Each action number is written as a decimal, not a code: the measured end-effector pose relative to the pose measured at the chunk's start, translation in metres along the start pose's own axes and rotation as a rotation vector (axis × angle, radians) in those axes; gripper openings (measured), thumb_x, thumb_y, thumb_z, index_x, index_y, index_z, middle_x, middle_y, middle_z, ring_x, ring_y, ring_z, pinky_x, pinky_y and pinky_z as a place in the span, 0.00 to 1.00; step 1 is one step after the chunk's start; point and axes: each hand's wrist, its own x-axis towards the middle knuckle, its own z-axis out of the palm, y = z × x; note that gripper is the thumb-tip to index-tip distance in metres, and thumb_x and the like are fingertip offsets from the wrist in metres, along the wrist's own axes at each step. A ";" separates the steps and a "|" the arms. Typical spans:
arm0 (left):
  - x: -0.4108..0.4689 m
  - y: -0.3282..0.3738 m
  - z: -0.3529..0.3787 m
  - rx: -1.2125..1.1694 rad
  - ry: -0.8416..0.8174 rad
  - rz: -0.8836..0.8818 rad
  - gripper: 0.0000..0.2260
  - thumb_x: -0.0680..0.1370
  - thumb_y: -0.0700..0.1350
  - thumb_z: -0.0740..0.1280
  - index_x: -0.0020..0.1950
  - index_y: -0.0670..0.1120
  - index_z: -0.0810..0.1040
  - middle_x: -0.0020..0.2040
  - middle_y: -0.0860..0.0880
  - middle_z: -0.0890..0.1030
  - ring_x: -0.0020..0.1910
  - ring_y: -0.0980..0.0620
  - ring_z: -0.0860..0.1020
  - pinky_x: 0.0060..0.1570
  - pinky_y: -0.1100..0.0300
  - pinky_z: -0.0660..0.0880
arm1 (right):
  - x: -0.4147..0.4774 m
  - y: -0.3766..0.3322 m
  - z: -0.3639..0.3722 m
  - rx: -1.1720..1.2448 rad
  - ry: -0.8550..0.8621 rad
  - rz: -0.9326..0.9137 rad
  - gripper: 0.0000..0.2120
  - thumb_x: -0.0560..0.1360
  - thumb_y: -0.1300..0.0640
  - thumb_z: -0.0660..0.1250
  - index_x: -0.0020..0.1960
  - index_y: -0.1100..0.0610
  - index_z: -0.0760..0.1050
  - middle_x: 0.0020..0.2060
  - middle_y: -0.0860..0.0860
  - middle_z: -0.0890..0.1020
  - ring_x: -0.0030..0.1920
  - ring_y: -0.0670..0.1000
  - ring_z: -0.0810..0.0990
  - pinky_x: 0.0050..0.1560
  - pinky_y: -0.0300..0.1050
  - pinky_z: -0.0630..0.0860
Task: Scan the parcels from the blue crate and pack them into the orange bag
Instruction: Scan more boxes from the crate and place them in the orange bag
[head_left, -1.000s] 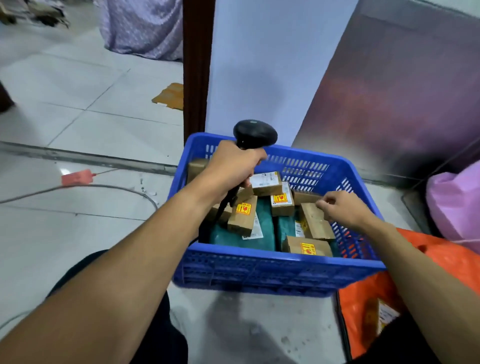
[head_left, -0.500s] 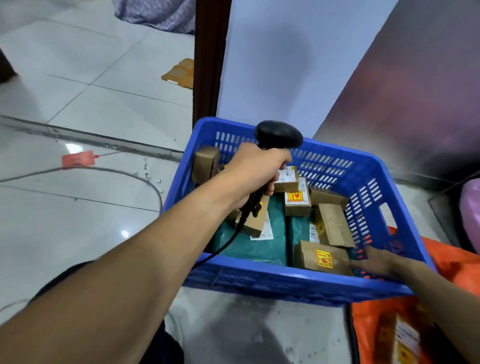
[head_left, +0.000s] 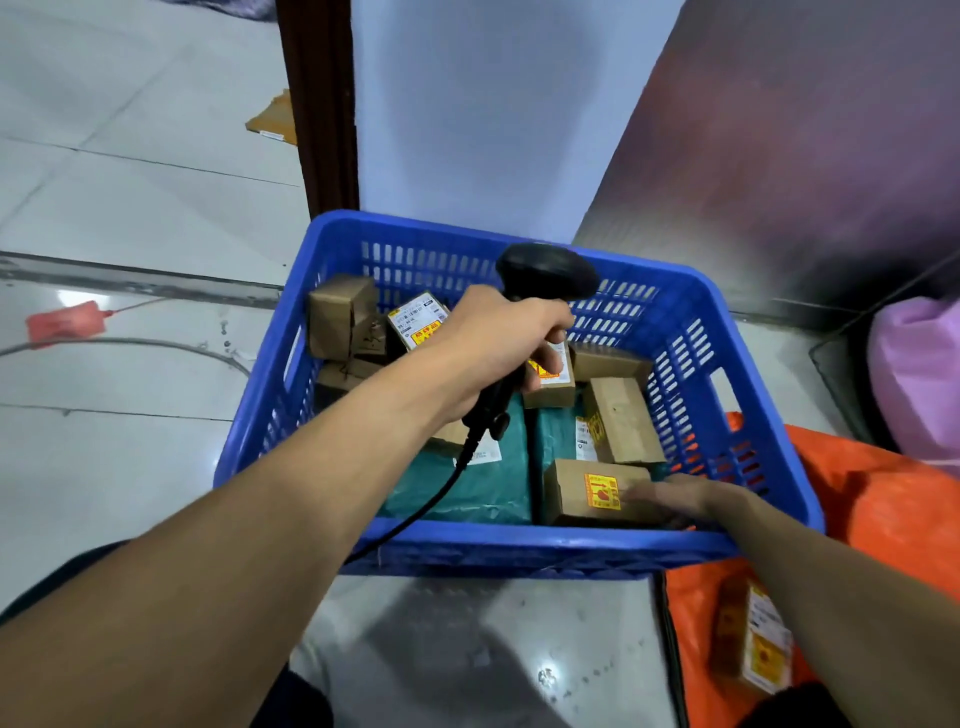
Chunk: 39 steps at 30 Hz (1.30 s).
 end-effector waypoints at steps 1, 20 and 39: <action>0.000 0.000 0.000 0.001 0.001 -0.007 0.07 0.78 0.45 0.70 0.44 0.42 0.81 0.32 0.45 0.83 0.25 0.50 0.73 0.27 0.63 0.71 | 0.000 -0.001 0.001 0.023 -0.002 0.009 0.31 0.75 0.33 0.67 0.67 0.57 0.73 0.60 0.57 0.80 0.58 0.56 0.81 0.68 0.54 0.75; 0.005 -0.003 -0.008 0.028 0.023 -0.030 0.08 0.78 0.46 0.71 0.44 0.42 0.82 0.35 0.43 0.85 0.26 0.51 0.73 0.23 0.64 0.70 | 0.032 -0.024 0.011 0.629 0.103 0.259 0.40 0.70 0.33 0.74 0.67 0.60 0.67 0.57 0.61 0.79 0.58 0.63 0.81 0.64 0.60 0.78; 0.001 0.002 0.001 0.037 -0.057 0.014 0.08 0.78 0.46 0.71 0.47 0.41 0.82 0.38 0.43 0.85 0.26 0.51 0.73 0.26 0.62 0.71 | 0.024 -0.024 0.004 0.647 0.037 0.261 0.40 0.68 0.37 0.79 0.66 0.61 0.68 0.53 0.62 0.79 0.49 0.61 0.82 0.46 0.51 0.83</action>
